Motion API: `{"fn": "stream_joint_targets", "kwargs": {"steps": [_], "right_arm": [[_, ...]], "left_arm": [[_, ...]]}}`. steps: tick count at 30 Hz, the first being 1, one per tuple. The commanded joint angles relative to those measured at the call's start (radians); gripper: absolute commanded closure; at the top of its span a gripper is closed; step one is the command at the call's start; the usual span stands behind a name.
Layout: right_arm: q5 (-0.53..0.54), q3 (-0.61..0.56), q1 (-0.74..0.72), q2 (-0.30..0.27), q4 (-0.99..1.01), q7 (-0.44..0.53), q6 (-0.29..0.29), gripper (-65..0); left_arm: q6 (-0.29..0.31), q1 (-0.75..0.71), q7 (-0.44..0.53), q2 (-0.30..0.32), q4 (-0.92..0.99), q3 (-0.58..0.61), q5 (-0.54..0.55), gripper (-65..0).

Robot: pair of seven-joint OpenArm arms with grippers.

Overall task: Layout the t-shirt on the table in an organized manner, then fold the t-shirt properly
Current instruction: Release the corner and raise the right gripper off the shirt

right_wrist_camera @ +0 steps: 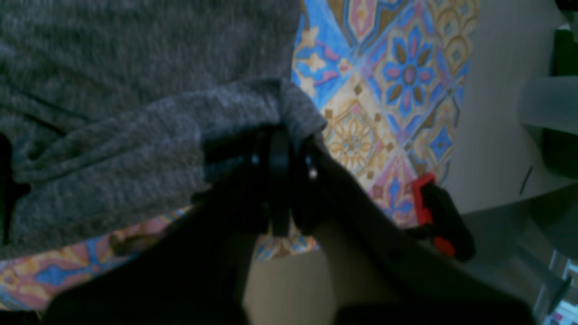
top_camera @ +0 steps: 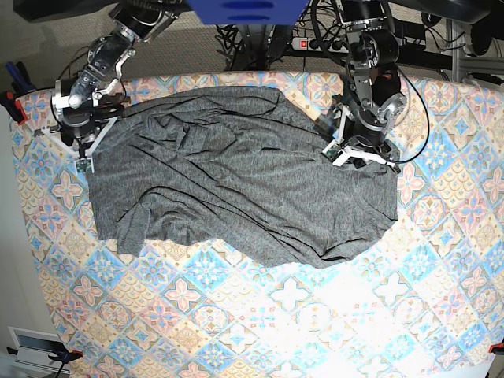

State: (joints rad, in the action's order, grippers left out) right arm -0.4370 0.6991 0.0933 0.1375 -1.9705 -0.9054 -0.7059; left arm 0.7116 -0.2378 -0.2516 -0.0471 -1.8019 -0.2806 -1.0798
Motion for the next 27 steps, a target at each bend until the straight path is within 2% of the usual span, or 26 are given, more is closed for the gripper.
{"fn": "stream_joint_targets", "kwargs": {"steps": [1, 5, 10, 19, 27], "right_arm": [[-0.004, 0.032, -0.008, -0.009, -0.022, 0.032, 0.008, 0.0], [-0.001, 0.086, -0.008, -0.009, -0.022, 0.144, 0.008, 0.0], [-0.001, 0.146, -0.010, -0.009, -0.016, 0.236, 0.008, 0.0], [-0.003, 0.274, -0.151, -0.009, -0.016, 0.237, 0.008, 0.0], [-0.001, 0.278, -0.154, -0.009, -0.016, 0.237, 0.008, 0.0]], "left_arm": [[-0.014, 0.002, -0.007, 0.008, -0.023, -0.007, 0.006, -7.1], [-0.014, 0.010, -0.082, 0.011, -0.023, -0.036, 0.016, -7.1], [-0.014, 0.008, -0.085, 0.013, -0.023, -0.038, 0.010, -7.1], [-0.014, 0.042, -0.093, 0.010, -0.040, -0.050, 0.010, -7.1], [-0.014, 0.064, -0.093, 0.010, -0.089, -0.087, 0.008, -7.1]]}}
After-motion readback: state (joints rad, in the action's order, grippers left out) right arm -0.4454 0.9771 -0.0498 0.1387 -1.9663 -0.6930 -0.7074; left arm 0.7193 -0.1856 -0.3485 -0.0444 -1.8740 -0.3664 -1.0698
